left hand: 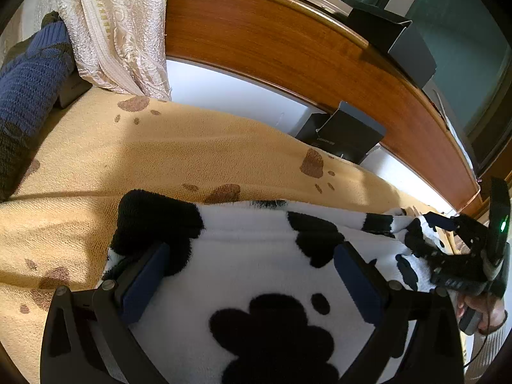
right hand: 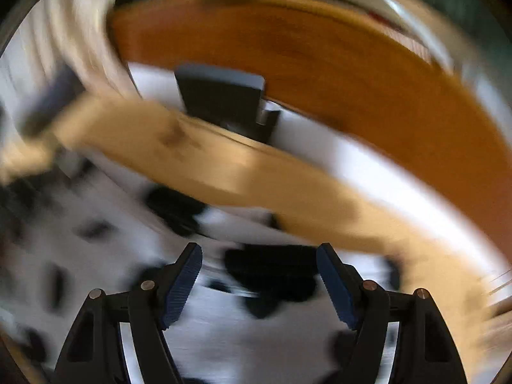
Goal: Fold clothes
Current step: 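Press the folded white fleece flat with both open grippers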
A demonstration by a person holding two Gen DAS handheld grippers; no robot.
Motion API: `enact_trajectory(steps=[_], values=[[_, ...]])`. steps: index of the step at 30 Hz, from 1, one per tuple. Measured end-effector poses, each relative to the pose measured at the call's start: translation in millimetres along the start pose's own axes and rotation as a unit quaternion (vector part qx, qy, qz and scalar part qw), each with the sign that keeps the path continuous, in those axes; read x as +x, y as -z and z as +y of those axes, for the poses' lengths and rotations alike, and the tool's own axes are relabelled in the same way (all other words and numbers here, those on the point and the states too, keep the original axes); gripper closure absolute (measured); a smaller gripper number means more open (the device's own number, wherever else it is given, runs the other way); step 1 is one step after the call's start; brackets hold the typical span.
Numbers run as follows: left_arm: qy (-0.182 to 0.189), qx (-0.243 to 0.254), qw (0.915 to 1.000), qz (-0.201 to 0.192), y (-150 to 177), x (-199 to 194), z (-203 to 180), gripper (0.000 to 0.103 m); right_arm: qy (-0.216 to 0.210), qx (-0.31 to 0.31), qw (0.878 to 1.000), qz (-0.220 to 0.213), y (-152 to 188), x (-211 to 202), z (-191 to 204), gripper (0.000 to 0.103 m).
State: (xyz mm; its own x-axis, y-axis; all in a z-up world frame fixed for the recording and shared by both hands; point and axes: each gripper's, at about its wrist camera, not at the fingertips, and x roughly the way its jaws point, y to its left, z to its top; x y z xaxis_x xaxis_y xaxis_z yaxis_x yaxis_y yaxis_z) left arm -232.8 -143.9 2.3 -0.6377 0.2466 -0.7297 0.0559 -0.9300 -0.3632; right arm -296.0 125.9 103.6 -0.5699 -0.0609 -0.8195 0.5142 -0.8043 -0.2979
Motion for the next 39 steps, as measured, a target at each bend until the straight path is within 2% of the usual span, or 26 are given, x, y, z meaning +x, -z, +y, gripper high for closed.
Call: enact_trajectory(steps=[1, 4, 8, 9, 10, 12, 16, 20, 24, 27, 30, 32, 33, 34, 39], values=[[0.0, 0.0, 1.0, 0.0, 0.1, 0.1, 0.0, 0.001, 0.001, -0.012, 1.0, 0.006, 2.2, 1.7, 2.8, 0.027], [0.0, 0.0, 1.0, 0.0, 0.4, 0.3, 0.0, 0.0, -0.025, -0.002, 0.999, 0.02, 7.1, 5.2, -2.9, 0.027], [-0.002, 0.001, 1.0, 0.0, 0.8, 0.6, -0.7, 0.001, -0.04, 0.006, 0.999, 0.023, 10.4, 11.2, -7.5, 0.027], [-0.003, 0.002, 1.0, 0.0, 0.9, 0.7, -0.9, 0.001, -0.04, 0.008, 0.999, 0.02, 11.4, 11.8, -7.2, 0.031], [-0.003, 0.002, 1.0, 0.0, 1.0, 0.9, -1.2, 0.0, -0.045, 0.009, 0.999, 0.016, 11.7, 11.3, -4.4, 0.041], [-0.004, 0.002, 1.0, 0.0, 1.2, 1.1, -1.4, 0.0, -0.057, 0.011, 0.998, 0.009, 12.0, 9.8, 2.0, 0.055], [-0.004, 0.002, 1.0, -0.001, 1.9, 1.7, -2.0, 0.0, -0.047, 0.02, 0.999, -0.019, 11.8, -0.9, 4.2, 0.092], [-0.003, 0.003, 1.0, -0.003, 2.8, 1.8, -2.4, 0.001, -0.047, 0.076, 0.994, -0.068, 10.9, -16.9, -13.7, 0.093], [-0.003, -0.002, 1.0, -0.008, 3.4, 0.9, -0.9, 0.0, -0.029, 0.087, 0.991, -0.099, 9.0, -19.3, -15.3, 0.093], [-0.014, -0.003, 0.9999, -0.008, 4.8, 2.2, -2.3, 0.001, -0.04, 0.078, 0.994, -0.069, 4.7, 2.6, -10.0, 0.092], [-0.04, 0.006, 0.9992, 0.004, 4.2, 6.8, -7.3, 0.001, -0.062, 0.088, 0.993, -0.043, -0.4, 20.1, -12.6, 0.083], [-0.058, 0.007, 0.9982, 0.012, 2.9, 8.4, -9.9, 0.001, -0.067, 0.094, 0.993, -0.032, -2.2, 25.3, -15.8, 0.066], [-0.067, 0.004, 0.9976, 0.015, 1.8, 8.1, -10.6, 0.001, -0.057, 0.102, 0.993, -0.032, -1.7, 23.3, -19.7, 0.037], [-0.072, -0.002, 0.9973, 0.013, 1.6, 5.3, -11.4, 0.001, -0.05, 0.109, 0.992, -0.038, -0.8, 20.8, -22.8, 0.019], [-0.051, 0.002, 0.9987, -0.002, 0.0, -9.2, -30.7, 0.0, -0.02, 0.181, 0.98, -0.083, 9.3, -4.1, -53.5, 0.019]])
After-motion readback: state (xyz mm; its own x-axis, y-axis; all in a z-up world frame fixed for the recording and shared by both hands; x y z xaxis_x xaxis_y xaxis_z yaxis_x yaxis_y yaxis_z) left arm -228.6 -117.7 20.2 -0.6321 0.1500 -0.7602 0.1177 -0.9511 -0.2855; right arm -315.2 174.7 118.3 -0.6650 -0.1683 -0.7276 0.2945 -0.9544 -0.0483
